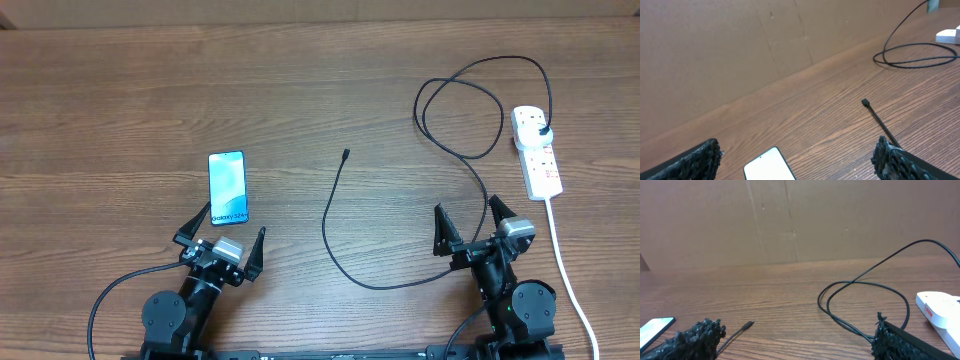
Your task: Plug charger to phone and switch on socket
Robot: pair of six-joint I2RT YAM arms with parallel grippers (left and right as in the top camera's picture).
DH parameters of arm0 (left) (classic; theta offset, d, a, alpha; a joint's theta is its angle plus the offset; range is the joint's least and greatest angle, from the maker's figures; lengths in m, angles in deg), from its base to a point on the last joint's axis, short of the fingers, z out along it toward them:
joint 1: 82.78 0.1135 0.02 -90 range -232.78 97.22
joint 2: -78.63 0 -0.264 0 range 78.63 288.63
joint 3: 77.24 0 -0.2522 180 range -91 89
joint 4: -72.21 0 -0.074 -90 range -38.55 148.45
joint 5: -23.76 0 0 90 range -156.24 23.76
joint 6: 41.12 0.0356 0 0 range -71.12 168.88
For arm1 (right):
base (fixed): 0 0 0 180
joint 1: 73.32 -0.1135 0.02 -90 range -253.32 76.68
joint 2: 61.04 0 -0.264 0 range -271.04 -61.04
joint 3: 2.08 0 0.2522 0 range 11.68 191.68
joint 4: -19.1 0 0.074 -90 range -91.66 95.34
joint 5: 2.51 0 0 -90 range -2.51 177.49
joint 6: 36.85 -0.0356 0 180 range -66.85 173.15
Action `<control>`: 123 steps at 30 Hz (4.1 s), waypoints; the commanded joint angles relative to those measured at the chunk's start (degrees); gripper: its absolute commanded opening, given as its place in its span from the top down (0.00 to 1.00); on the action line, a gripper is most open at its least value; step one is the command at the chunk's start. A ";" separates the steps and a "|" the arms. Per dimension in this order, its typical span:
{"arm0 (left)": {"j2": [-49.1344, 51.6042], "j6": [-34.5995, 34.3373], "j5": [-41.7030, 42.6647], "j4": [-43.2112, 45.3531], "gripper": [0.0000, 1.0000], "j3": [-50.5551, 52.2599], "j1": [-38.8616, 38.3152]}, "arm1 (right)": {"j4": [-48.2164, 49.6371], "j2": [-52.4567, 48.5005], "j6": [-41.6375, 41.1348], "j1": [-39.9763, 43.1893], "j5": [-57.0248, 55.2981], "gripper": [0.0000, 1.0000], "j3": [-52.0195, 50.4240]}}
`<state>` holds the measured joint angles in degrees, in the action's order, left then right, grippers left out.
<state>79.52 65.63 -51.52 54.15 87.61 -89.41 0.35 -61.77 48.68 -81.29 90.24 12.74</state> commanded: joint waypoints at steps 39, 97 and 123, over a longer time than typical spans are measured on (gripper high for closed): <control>-0.52 0.85 -0.31 0.22 0.00 0.63 0.35 | 0.37 0.57 0.02 -0.33 -0.15 0.00 -0.61; -0.52 -2.01 0.31 0.28 0.00 0.63 0.24 | 0.37 0.57 0.02 -0.33 -0.15 0.00 -0.61; 0.68 -5.68 -1.31 1.14 0.00 -6.27 0.24 | 0.37 0.57 0.02 -0.33 -0.15 0.00 -0.61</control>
<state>79.54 61.00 -51.98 55.00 85.08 -89.41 0.37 -61.77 48.68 -81.29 90.21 12.74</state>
